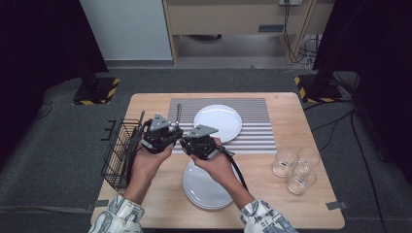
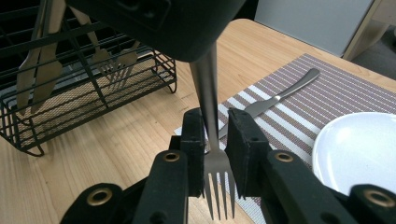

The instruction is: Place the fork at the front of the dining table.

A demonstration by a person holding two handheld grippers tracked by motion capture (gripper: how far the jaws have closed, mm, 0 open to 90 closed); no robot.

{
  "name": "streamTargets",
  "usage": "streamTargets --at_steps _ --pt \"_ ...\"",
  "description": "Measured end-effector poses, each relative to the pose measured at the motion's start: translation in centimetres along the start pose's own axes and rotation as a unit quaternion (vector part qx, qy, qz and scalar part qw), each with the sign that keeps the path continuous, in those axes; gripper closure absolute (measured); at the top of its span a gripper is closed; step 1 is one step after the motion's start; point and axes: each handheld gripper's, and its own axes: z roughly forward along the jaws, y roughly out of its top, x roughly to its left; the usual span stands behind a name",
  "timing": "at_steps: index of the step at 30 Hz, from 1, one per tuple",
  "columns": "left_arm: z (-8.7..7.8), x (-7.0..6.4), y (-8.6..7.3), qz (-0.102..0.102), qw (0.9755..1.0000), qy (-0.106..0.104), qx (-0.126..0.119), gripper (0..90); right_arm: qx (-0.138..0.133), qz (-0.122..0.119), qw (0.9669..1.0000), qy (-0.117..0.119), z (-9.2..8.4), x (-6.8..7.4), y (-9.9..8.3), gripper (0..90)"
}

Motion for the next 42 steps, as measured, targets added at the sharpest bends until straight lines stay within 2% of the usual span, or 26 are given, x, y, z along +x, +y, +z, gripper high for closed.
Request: streamTargets --at_steps 11,16,26,31,42 --pt "0.1 0.0 0.1 -0.006 0.9999 -0.002 -0.008 86.3 -0.002 -0.008 1.0000 -0.001 -0.1 0.3 -0.1 83.6" --pt "0.3 -0.3 0.0 0.002 1.0000 0.001 -0.009 86.2 -0.002 -0.008 1.0000 -0.002 -0.2 0.5 -0.2 84.8" --pt "0.7 -0.2 -0.3 -0.008 0.9998 0.005 -0.016 84.5 -0.002 0.005 1.0000 0.000 -0.3 0.3 -0.2 84.9" --pt "1.0 -0.3 -0.7 -0.012 0.9999 0.004 -0.012 83.8 -0.008 0.015 0.9999 0.002 -0.5 0.2 -0.2 84.9" --pt "1.6 -0.5 -0.7 -0.008 1.0000 0.001 -0.006 83.6 -0.013 0.019 0.9997 0.001 -1.0 -0.1 0.0 84.9"
